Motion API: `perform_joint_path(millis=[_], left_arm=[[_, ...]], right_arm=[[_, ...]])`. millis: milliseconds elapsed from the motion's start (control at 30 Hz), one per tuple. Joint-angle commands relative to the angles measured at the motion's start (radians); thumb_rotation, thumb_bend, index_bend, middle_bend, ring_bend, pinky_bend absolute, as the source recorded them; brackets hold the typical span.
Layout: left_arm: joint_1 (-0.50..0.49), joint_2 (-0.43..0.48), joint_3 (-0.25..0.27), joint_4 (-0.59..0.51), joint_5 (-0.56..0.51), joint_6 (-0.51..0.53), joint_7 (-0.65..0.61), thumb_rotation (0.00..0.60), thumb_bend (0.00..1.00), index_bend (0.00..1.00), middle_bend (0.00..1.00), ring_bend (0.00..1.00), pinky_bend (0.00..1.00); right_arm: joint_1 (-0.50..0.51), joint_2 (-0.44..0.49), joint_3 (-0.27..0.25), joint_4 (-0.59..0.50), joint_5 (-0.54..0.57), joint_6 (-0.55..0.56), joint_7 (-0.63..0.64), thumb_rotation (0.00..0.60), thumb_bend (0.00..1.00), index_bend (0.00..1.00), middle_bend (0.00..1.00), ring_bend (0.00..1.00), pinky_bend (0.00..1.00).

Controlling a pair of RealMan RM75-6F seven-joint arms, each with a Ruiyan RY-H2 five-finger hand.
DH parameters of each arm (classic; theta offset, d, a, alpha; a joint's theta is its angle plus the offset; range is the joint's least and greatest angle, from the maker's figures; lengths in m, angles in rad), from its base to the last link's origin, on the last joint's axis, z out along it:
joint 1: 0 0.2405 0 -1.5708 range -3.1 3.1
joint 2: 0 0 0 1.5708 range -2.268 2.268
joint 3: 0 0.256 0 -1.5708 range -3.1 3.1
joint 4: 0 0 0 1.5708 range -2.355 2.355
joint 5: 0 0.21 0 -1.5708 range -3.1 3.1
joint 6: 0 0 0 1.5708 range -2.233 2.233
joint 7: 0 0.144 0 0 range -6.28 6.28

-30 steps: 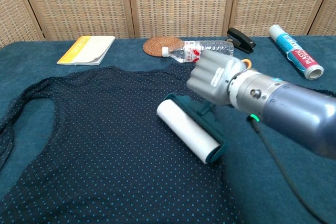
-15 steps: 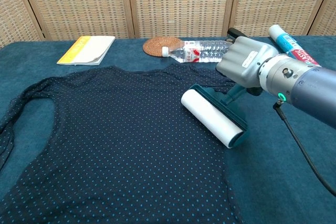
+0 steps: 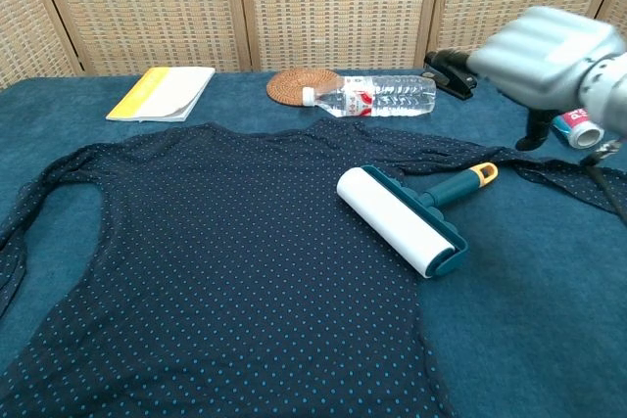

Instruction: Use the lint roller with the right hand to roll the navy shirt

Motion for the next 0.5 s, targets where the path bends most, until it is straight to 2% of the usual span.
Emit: perform_joint_path(millis=[33,67,133,167,267,500], left_arm=[[0.006,0.004,0.004,0.0,0.015,0.012,-0.011,0.6,0.0,0.0,0.0,0.0,0.0],[0.008,0.005,0.004,0.002,0.021,0.02,-0.016,0.6,0.0,0.0,0.0,0.0,0.0],[0.013,0.004,0.007,0.004,0.03,0.03,-0.021,0.6,0.0,0.0,0.0,0.0,0.0],[0.014,0.004,0.008,0.005,0.034,0.033,-0.022,0.6,0.0,0.0,0.0,0.0,0.0],[0.019,0.002,0.012,0.005,0.047,0.045,-0.021,0.6,0.0,0.0,0.0,0.0,0.0],[0.031,0.003,0.023,-0.001,0.075,0.067,-0.021,0.6,0.0,0.0,0.0,0.0,0.0]], right_arm=[[-0.181,0.114,-0.058,0.04,-0.225,0.1,0.409,0.6,0.0,0.0,0.38,0.4,0.28],[-0.219,0.122,-0.056,0.037,-0.227,0.112,0.495,0.6,0.0,0.0,0.23,0.22,0.12],[-0.278,0.134,-0.061,0.04,-0.246,0.119,0.641,0.6,0.0,0.0,0.06,0.05,0.0],[-0.301,0.137,-0.064,0.044,-0.253,0.122,0.691,0.6,0.0,0.0,0.02,0.01,0.0],[-0.364,0.138,-0.078,0.085,-0.287,0.137,0.781,0.6,0.0,0.0,0.0,0.0,0.0],[-0.444,0.12,-0.071,0.158,-0.321,0.142,0.81,0.6,0.0,0.0,0.0,0.0,0.0]])
